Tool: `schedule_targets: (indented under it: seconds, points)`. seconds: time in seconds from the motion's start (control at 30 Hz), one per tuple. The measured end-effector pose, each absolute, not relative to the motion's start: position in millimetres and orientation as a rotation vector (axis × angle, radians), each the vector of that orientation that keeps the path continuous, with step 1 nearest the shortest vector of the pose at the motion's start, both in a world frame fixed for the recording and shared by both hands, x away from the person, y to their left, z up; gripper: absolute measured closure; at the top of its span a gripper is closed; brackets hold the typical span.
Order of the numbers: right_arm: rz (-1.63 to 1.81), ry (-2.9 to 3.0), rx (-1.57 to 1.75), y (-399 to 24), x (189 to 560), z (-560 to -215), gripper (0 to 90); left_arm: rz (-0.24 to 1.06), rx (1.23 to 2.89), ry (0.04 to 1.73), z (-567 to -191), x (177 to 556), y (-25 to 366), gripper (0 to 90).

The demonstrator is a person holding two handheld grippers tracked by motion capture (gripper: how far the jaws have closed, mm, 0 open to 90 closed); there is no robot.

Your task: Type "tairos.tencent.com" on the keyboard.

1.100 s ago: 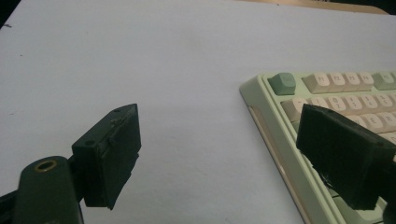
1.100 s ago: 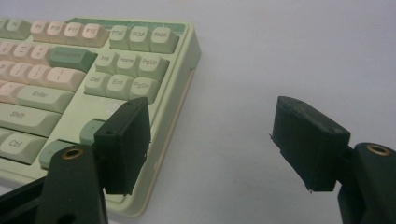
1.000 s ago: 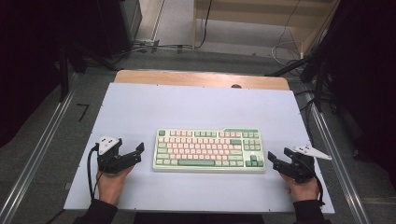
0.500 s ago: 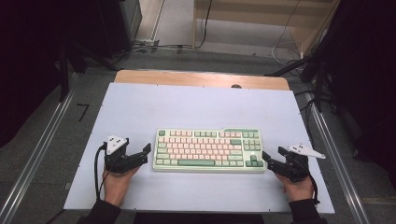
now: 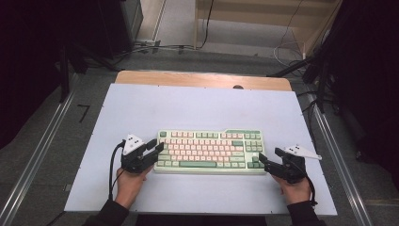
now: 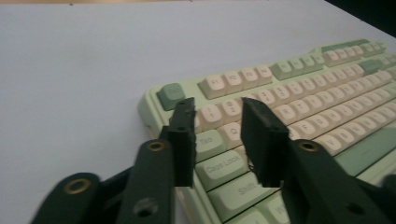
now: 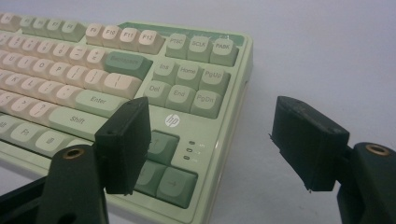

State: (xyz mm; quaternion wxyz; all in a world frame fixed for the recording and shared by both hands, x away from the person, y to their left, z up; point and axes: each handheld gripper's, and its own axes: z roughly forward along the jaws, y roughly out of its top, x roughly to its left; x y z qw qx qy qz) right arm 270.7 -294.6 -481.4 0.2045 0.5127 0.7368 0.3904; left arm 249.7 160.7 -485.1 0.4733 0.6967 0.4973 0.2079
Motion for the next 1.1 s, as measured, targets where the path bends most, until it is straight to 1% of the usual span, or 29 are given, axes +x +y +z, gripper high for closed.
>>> schedule_targets:
  seconds: [0.1,0.13,0.17,0.2,0.23,0.33,0.57,0.87,1.1]
  points:
    - [1.093,2.054,1.431,-294,269,-482,26.6,0.481,1.712,1.206,-486,254,156,80.4]
    - [1.093,2.054,1.431,-294,269,-482,26.6,0.475,1.724,1.201,-486,256,154,80.4]
    - [1.09,2.053,1.431,-294,269,-482,26.6,0.473,1.732,1.197,-486,257,151,83.4]
    - [1.09,2.049,1.435,-295,267,-481,26.6,0.469,1.745,1.182,-486,261,145,89.4]
    - [1.094,2.045,1.439,-295,266,-481,26.6,0.464,1.756,1.175,-485,262,141,90.0]
    - [1.101,2.04,1.445,-295,265,-481,26.6,0.459,1.77,1.159,-485,265,134,90.0]
    - [1.082,2.038,1.445,-297,259,-482,26.6,0.394,1.853,1.096,-487,279,101,90.0]
    - [1.08,2.022,1.462,-303,256,-482,26.6,0.37,1.877,1.083,-487,287,86,90.0]
    - [1.078,2.025,1.462,-303,255,-482,26.6,0.368,1.942,1.084,-489,292,73,90.0]
